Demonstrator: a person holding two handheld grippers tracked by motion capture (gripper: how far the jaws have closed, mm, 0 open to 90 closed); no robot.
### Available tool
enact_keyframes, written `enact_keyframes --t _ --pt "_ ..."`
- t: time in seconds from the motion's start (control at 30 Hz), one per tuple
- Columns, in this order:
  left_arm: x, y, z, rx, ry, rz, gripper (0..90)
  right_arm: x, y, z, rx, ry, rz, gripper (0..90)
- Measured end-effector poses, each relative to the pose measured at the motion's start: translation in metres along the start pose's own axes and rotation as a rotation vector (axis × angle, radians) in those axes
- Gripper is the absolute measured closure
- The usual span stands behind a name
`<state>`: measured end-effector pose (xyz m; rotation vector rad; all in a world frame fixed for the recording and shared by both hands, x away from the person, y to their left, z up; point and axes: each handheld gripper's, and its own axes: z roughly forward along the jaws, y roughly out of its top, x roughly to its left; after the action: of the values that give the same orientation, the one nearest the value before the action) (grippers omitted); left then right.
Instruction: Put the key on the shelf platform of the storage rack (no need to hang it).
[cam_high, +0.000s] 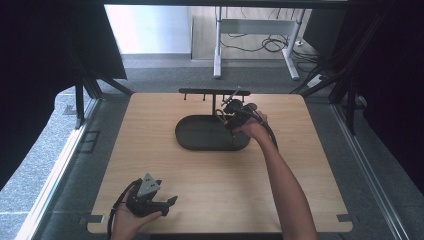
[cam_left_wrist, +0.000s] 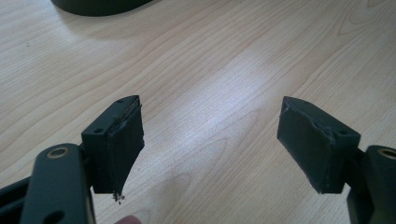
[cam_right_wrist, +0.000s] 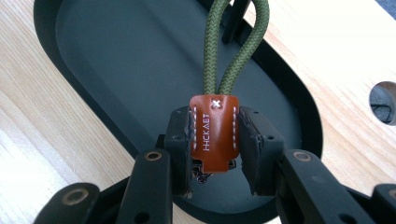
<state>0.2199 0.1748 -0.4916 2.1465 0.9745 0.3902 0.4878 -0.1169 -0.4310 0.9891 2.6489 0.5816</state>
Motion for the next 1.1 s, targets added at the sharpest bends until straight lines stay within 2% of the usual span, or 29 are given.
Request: enact_keyframes --t 0.4,0.63,1.03,1.1 --pt "0.000 0.000 0.001 0.002 0.000 0.001 23.3 0.003 -0.013 0.018 0.028 0.016 0.017 66.1" --pt "-0.001 0.000 0.002 0.006 -0.002 0.001 23.3 0.002 -0.022 0.028 0.068 0.024 -0.002 65.7" --pt "-0.001 0.000 0.003 0.011 -0.004 0.005 23.3 0.001 -0.027 0.027 0.081 0.044 0.023 63.3" --pt "-0.001 0.000 0.003 0.011 -0.004 0.004 23.3 0.000 -0.027 0.024 0.068 0.043 0.018 62.6"
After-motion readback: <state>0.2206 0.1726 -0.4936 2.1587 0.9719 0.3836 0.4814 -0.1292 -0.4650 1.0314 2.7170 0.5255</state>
